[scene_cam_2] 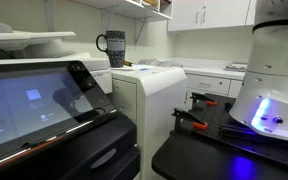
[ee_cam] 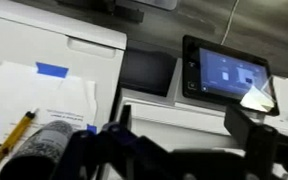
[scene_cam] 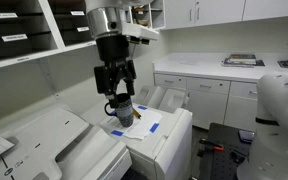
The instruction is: Put the pen in the black cup
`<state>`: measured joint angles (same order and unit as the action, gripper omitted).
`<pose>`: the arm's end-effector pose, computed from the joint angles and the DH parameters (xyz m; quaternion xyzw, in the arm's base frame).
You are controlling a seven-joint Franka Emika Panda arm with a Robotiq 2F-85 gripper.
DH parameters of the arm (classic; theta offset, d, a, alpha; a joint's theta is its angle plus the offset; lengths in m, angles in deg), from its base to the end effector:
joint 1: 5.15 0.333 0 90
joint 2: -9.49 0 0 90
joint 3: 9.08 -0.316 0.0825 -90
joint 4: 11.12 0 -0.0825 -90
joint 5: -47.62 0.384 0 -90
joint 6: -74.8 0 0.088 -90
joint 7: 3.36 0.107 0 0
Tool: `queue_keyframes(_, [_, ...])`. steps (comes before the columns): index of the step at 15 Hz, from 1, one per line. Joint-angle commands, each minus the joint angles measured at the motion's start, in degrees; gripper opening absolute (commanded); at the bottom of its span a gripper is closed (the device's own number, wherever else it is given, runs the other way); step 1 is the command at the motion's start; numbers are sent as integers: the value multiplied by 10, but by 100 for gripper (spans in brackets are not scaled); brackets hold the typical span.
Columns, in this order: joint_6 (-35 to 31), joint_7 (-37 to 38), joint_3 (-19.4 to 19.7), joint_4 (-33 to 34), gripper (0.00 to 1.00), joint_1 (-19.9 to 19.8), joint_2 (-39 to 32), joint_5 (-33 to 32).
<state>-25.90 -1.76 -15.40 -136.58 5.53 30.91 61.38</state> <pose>0.4101 0.1525 0.5328 -0.9895 -0.1034 0.0444 0.0911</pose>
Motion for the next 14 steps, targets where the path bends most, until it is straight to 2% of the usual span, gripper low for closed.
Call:
queue_keyframes(1, [2,-2,-7,2,100,-9,0,2])
queue_keyframes(14, [-6,10,-7,5,100,-15,-5,-2])
